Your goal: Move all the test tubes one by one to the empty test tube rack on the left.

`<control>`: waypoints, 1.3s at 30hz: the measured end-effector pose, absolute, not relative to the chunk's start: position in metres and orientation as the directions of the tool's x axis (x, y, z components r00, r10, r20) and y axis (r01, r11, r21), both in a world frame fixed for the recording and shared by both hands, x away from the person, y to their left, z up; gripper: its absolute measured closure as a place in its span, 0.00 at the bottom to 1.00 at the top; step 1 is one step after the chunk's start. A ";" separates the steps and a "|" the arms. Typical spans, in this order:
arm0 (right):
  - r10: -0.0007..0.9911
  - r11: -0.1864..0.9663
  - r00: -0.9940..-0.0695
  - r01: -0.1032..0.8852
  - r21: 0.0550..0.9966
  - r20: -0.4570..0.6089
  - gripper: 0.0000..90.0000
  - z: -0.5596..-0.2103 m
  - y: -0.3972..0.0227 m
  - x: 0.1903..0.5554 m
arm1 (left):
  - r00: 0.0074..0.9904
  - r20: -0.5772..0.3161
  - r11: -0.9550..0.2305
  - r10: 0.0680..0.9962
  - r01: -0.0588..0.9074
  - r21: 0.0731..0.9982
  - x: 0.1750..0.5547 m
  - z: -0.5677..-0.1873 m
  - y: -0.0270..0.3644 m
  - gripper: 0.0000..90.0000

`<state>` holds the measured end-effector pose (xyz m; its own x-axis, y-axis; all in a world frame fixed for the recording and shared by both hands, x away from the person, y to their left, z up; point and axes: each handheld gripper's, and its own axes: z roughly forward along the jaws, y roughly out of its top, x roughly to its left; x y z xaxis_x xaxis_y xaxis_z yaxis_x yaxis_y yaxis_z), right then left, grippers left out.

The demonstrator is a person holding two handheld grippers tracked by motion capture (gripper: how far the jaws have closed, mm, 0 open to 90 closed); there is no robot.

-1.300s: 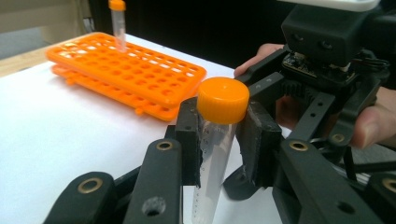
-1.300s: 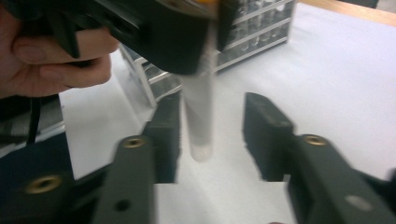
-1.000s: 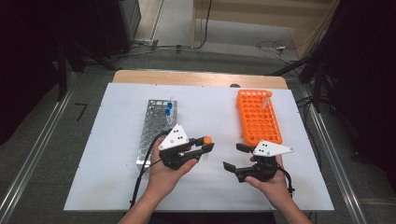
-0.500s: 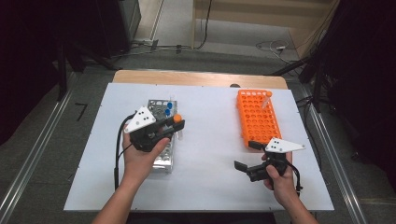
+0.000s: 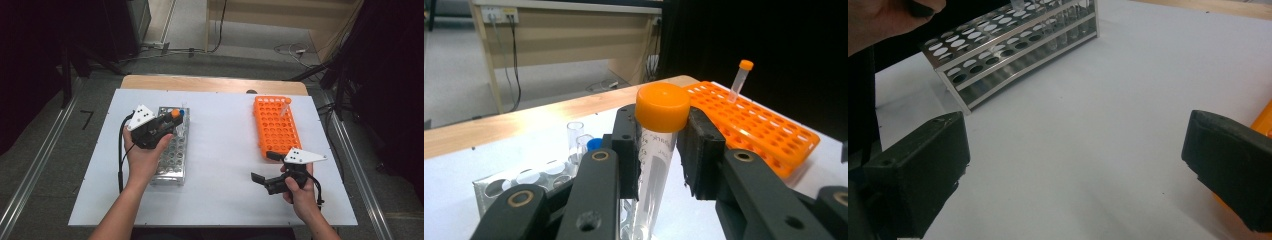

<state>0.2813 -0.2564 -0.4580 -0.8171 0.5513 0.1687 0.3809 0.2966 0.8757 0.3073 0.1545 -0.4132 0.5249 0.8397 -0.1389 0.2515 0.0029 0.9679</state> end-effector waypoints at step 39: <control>0.587 0.266 -0.793 0.378 0.887 0.162 0.00 -0.450 -0.269 0.290 | 0.592 -0.158 -0.044 0.790 0.312 0.949 0.273 -0.418 0.141 0.07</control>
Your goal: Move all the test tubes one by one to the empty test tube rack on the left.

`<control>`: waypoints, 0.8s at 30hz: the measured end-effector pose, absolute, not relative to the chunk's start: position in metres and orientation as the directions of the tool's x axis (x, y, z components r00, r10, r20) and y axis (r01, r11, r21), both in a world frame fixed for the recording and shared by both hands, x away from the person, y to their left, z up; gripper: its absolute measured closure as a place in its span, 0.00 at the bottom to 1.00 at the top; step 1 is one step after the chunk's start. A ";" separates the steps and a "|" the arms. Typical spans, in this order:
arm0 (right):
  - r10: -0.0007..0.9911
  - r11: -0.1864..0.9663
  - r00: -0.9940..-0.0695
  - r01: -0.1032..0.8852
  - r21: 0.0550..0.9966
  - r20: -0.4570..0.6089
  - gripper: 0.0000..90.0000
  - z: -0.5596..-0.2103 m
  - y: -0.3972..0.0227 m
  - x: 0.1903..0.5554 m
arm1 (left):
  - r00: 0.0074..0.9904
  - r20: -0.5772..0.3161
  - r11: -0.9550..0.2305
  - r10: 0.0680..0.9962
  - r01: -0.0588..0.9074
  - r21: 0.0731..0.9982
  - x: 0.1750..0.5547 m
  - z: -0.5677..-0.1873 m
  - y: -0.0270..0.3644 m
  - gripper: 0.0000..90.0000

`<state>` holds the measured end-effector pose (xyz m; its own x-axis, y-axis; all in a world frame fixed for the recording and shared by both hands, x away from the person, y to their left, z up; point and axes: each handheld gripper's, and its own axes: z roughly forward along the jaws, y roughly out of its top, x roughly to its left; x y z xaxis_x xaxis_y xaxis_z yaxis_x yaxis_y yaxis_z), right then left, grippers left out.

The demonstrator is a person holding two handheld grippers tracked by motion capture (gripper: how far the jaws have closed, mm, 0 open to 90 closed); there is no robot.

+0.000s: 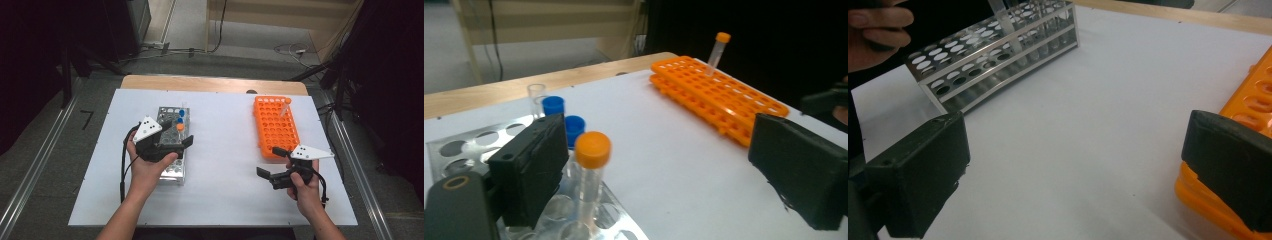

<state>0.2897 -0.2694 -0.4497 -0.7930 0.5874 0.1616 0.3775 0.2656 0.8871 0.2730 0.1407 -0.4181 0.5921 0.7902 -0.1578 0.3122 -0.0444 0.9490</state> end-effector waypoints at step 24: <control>0.779 0.188 -0.609 0.450 0.873 0.147 0.06 -0.431 -0.299 0.369 | 0.652 -0.181 -0.058 0.737 0.328 0.943 0.225 -0.436 0.145 0.00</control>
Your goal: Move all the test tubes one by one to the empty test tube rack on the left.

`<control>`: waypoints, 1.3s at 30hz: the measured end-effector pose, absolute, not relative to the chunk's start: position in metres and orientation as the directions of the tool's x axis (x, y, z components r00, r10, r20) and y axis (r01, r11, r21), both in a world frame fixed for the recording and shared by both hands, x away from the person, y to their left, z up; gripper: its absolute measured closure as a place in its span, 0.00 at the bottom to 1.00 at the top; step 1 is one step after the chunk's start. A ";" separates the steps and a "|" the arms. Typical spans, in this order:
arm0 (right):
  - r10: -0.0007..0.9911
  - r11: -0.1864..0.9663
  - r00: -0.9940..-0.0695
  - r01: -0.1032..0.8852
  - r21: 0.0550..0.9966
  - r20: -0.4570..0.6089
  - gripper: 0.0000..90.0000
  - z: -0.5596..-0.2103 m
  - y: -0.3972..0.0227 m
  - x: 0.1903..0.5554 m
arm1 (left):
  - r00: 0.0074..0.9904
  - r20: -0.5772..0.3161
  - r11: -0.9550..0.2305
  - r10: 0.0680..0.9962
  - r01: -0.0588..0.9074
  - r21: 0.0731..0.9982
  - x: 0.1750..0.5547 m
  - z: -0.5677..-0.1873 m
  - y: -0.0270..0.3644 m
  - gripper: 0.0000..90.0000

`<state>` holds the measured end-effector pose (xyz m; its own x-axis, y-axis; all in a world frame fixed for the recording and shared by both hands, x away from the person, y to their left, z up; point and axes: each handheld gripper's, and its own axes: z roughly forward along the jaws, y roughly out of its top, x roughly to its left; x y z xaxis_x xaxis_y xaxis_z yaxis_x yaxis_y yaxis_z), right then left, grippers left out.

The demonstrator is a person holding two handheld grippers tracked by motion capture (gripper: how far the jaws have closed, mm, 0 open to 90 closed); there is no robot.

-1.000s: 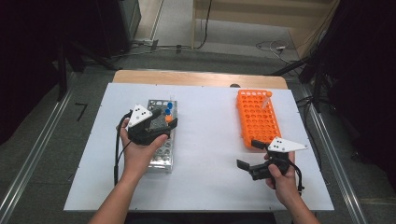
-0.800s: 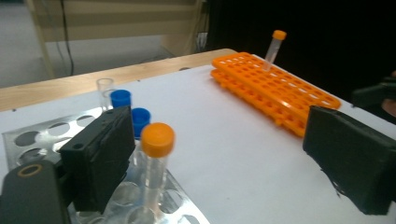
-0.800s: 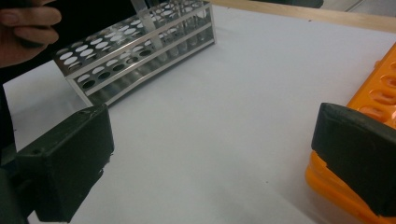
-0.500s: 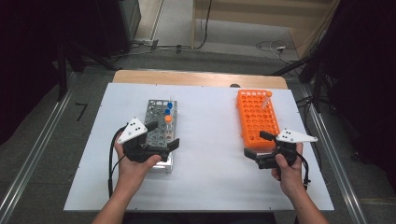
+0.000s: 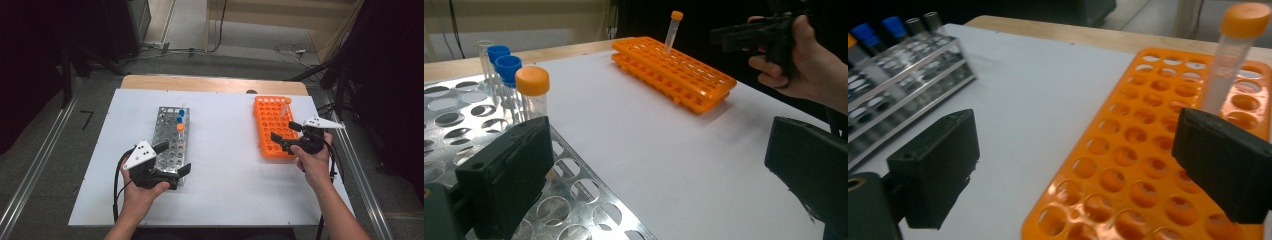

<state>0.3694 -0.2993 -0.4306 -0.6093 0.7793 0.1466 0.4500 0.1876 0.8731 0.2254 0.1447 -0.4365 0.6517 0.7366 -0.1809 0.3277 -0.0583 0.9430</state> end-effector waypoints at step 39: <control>0.882 0.264 -0.471 0.487 0.833 -0.004 0.81 -0.463 -0.313 0.465 | 0.648 -0.205 -0.033 0.733 0.335 0.941 0.226 -0.438 0.145 0.00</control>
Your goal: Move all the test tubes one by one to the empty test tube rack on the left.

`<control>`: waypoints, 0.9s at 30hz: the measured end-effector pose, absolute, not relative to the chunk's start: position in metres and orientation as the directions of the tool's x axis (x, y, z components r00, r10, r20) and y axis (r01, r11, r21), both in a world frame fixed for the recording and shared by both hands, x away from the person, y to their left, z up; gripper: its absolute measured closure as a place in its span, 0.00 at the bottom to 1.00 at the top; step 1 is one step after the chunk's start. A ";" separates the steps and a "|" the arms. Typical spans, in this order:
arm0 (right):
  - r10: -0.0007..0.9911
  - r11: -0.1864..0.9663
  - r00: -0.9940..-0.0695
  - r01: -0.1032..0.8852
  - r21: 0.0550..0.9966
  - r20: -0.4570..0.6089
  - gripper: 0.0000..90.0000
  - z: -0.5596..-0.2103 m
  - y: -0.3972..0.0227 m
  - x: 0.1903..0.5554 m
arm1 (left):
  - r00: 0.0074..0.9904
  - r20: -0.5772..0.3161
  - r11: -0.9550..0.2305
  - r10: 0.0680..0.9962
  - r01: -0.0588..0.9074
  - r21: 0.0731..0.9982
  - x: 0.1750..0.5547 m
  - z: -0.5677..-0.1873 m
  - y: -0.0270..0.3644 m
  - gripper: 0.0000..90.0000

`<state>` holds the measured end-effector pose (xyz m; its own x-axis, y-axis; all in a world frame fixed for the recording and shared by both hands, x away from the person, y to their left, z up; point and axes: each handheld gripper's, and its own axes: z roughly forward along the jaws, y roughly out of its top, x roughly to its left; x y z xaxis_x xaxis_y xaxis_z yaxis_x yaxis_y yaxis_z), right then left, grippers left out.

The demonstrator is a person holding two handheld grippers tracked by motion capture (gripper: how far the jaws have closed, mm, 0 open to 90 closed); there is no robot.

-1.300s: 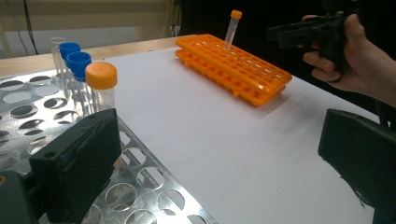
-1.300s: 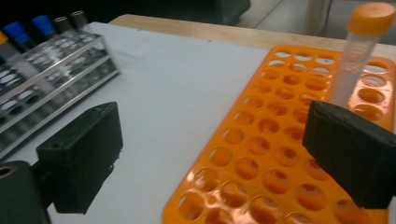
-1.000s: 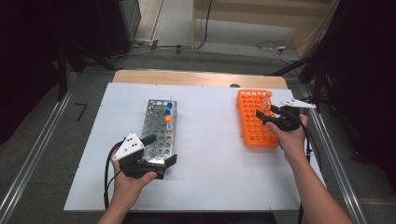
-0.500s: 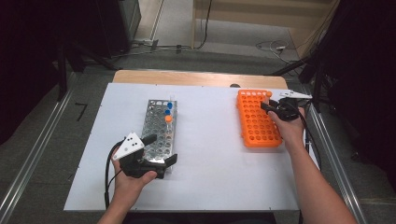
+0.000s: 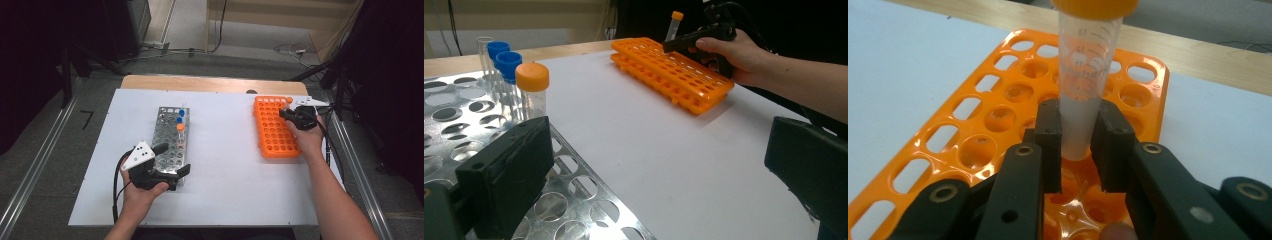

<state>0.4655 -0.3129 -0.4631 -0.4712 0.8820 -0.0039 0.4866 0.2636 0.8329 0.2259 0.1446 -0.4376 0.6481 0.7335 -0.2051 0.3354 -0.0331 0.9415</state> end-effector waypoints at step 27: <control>0.802 0.288 -0.597 0.379 0.879 -0.005 0.81 -0.436 -0.305 0.365 | 0.692 -0.187 -0.069 0.698 0.325 0.943 0.232 -0.434 0.118 0.00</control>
